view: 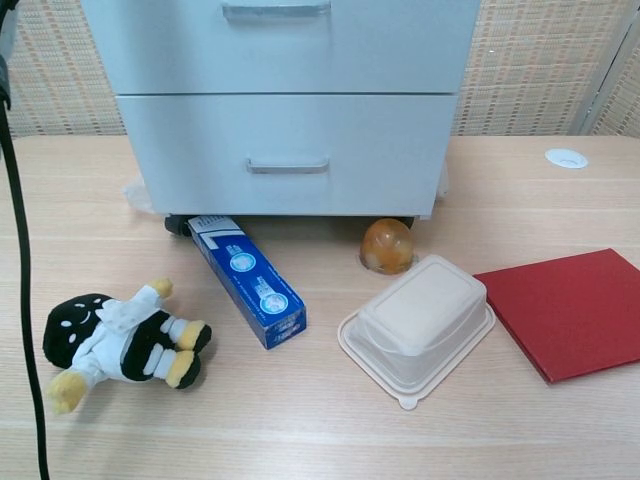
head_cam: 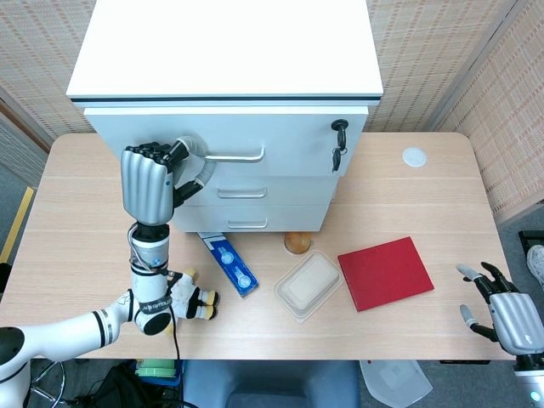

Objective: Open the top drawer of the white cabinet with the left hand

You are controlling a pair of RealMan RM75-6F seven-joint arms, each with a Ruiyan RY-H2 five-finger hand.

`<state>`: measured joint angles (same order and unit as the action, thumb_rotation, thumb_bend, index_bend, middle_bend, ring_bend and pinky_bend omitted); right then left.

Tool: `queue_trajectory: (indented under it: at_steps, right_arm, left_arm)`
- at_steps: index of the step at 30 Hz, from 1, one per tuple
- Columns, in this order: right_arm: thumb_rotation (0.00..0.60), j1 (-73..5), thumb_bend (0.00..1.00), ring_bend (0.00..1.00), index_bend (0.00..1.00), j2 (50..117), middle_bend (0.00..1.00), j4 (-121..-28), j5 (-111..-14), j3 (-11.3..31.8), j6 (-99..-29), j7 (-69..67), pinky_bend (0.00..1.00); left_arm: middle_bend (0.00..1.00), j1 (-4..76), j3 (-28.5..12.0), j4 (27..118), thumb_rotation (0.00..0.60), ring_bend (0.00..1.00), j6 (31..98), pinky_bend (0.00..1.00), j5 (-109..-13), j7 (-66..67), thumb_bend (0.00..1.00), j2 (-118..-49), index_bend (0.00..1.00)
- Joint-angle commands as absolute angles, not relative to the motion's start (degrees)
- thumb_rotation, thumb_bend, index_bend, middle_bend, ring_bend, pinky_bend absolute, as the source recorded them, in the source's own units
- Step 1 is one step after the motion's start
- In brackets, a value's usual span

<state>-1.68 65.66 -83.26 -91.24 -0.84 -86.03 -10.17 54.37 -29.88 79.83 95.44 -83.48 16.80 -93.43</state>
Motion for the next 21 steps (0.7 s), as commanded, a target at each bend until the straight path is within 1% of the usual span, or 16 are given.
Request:
queue_trajectory:
  at_steps: [1, 21]
  right_arm:
    - [0.6, -1.69, 0.33, 0.24, 0.19, 65.68, 0.32, -83.27, -91.24, -0.84, -86.03, -10.18, 0.32]
    - [0.6, -1.66, 0.33, 0.24, 0.19, 65.87, 0.32, -83.08, -91.11, -0.84, -85.91, -10.21, 0.32]
  left_arm:
    - [1.0, 54.23, -29.74, 80.05, 0.6, 1.0, 95.52, 1.0, -83.64, 16.84, 0.31, -93.36, 0.61]
    - [1.0, 53.16, -29.12, 82.39, 0.6, 1.0, 95.96, 1.0, -84.86, 17.08, 0.31, -92.8, 0.61]
